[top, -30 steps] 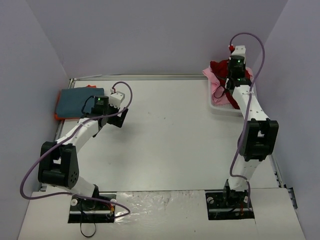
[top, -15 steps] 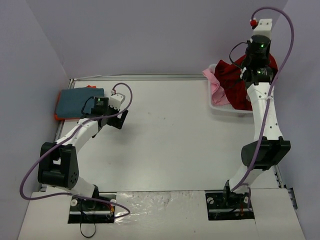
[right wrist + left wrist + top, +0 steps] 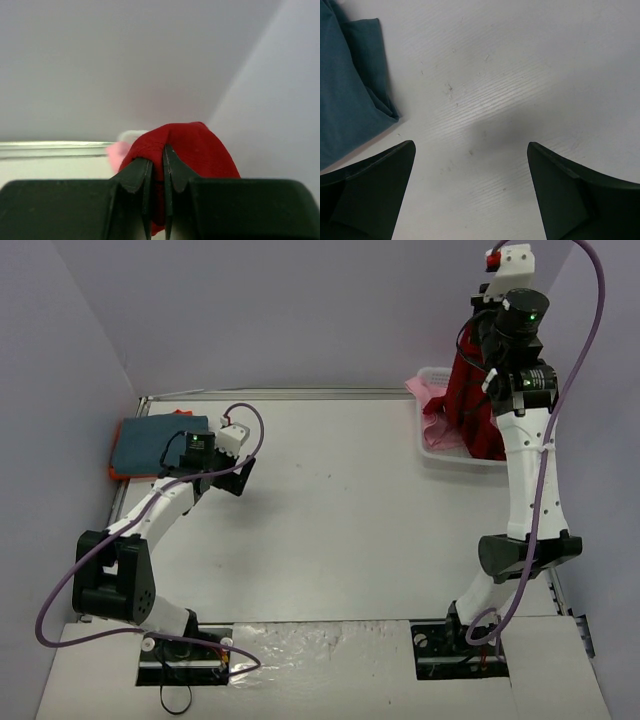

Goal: Fold and stack the t-shirts
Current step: Move the tshirt to the center of the board

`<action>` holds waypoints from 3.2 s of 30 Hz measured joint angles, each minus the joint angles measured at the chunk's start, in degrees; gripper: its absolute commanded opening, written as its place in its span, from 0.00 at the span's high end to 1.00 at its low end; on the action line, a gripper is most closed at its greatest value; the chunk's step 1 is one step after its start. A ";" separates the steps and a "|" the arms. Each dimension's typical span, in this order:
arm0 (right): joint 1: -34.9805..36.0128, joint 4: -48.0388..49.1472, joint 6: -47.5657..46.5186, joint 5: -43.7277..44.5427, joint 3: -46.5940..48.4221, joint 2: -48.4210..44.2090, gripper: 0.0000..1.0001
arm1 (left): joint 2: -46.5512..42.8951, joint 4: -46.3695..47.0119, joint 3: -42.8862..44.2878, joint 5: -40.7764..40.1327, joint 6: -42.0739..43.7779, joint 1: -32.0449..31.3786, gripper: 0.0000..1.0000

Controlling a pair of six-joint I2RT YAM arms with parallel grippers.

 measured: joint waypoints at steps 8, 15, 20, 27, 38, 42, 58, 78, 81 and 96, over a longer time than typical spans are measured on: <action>5.03 -5.42 9.01 -35.50 5.35 -0.26 1.00 | -0.02 0.02 0.02 0.00 0.04 0.00 0.06; 7.65 -9.60 8.68 -63.19 -5.20 -1.46 0.00 | -0.04 0.09 0.00 0.20 -0.11 0.76 0.06; 7.28 -15.43 0.52 -60.35 -12.66 -0.63 0.00 | -0.74 0.28 0.00 0.48 -0.26 2.45 0.06; 6.71 -16.24 -3.76 -45.00 -18.45 0.46 0.00 | -0.98 0.92 -0.02 1.11 -0.35 2.60 0.06; 4.61 -4.28 -3.04 -9.22 -31.19 0.68 0.01 | -0.98 0.94 -0.22 1.92 -0.37 2.60 0.06; -0.57 -1.25 -2.14 -5.64 -31.54 3.78 0.01 | -0.98 0.94 -0.22 2.01 -0.39 2.60 0.06; -4.11 0.50 -0.39 -7.21 -27.36 18.51 0.14 | -0.81 0.94 -0.22 2.16 -0.37 2.84 0.06; -2.86 -5.09 -0.68 -12.61 -20.41 15.69 1.00 | -0.15 0.92 -0.28 2.82 -0.39 3.61 0.06; 0.72 -8.35 -1.31 -19.19 -16.00 10.45 1.00 | -0.15 0.94 -0.28 2.80 -0.39 3.61 0.06; 10.62 -21.35 -10.69 -42.93 -9.84 -1.97 0.15 | -0.15 0.90 -0.28 1.70 -0.37 4.26 0.06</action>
